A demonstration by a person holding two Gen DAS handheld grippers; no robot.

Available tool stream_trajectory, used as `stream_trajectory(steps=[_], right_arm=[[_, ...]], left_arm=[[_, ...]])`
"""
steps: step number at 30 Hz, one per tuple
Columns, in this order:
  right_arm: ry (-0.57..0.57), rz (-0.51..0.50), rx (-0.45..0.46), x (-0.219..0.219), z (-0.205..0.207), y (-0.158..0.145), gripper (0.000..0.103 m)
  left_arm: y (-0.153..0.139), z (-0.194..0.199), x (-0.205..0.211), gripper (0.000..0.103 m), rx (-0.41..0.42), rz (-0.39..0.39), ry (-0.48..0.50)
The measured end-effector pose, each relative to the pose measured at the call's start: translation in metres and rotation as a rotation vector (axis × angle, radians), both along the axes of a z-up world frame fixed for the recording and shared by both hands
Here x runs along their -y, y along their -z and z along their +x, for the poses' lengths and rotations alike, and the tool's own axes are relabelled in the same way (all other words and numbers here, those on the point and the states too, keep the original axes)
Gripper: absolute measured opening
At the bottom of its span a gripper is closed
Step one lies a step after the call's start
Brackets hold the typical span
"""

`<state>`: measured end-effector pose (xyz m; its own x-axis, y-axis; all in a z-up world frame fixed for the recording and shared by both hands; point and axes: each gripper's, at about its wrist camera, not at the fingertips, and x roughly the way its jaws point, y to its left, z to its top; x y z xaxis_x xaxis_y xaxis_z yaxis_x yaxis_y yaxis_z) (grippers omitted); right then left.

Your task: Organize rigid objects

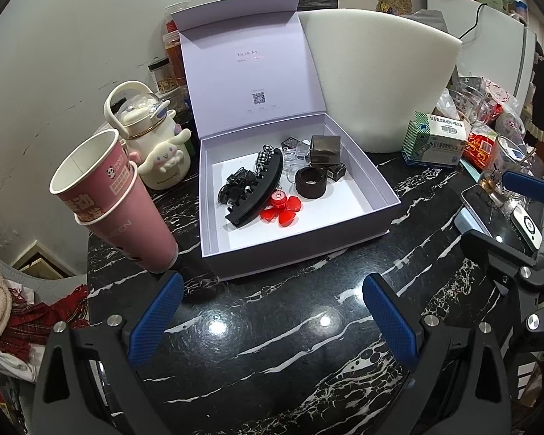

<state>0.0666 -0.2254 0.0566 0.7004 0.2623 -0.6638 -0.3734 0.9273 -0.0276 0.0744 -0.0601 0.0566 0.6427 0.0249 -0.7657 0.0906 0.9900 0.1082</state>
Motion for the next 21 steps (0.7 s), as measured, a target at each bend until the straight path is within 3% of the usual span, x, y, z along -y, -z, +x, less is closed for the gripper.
stream_trajectory(steps=[21], right_arm=[[0.027,0.009,-0.005,0.0067,0.0003,0.0006,0.102]], left_arm=[[0.0004,0.0068,0.0002,0.101,-0.02,-0.032,0.013]])
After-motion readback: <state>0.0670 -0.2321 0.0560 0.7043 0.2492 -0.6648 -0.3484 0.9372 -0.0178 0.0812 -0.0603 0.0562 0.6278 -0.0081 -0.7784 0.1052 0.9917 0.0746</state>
